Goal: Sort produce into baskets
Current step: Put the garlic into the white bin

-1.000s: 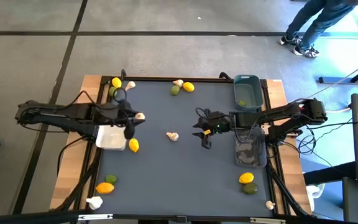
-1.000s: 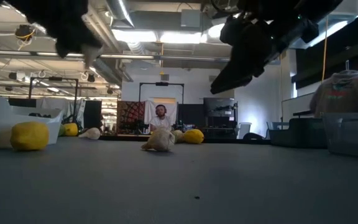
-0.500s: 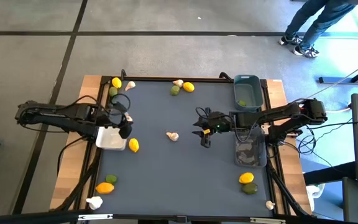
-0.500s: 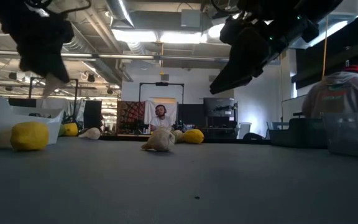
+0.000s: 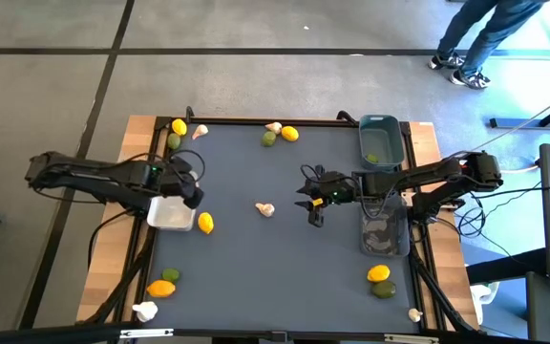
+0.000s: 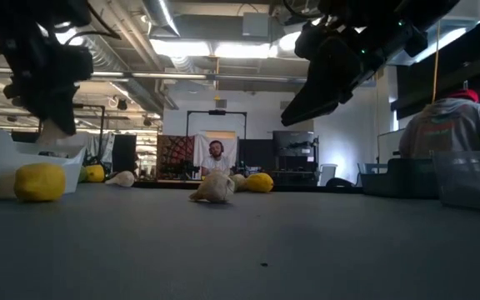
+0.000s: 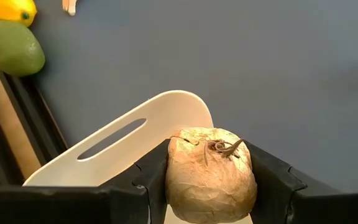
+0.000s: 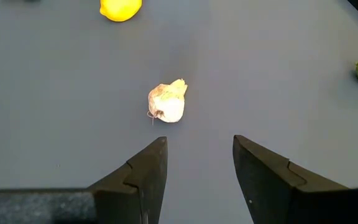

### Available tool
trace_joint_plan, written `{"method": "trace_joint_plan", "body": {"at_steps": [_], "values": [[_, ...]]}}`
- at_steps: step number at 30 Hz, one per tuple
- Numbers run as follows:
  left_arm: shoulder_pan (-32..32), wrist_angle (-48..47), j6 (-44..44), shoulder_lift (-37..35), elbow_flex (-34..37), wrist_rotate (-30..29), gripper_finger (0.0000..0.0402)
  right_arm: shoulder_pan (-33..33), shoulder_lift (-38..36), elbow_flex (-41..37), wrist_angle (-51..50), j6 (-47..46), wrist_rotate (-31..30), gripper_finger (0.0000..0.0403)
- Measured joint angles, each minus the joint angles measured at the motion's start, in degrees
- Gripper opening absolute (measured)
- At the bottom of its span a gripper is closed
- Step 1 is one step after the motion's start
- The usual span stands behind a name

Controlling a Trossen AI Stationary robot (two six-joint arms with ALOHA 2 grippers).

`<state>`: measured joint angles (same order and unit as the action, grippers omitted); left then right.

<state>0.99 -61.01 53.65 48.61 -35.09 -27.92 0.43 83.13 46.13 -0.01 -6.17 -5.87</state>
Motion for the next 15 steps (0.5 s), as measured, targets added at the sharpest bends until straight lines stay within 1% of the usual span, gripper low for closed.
{"method": "trace_joint_plan", "body": {"at_steps": [8, 15], "values": [[-1.4, -0.5, -1.2, 6.5, 0.0, 0.0, 0.0160, 0.0, 0.0, 0.0, 0.0, 0.0, 0.0, 0.0182], [-3.7, -0.5, -0.1, 12.1, 0.0, 0.2, 0.0160, 0.0, 0.0, 0.0, 0.0, 0.0, 0.0, 0.0182]]}}
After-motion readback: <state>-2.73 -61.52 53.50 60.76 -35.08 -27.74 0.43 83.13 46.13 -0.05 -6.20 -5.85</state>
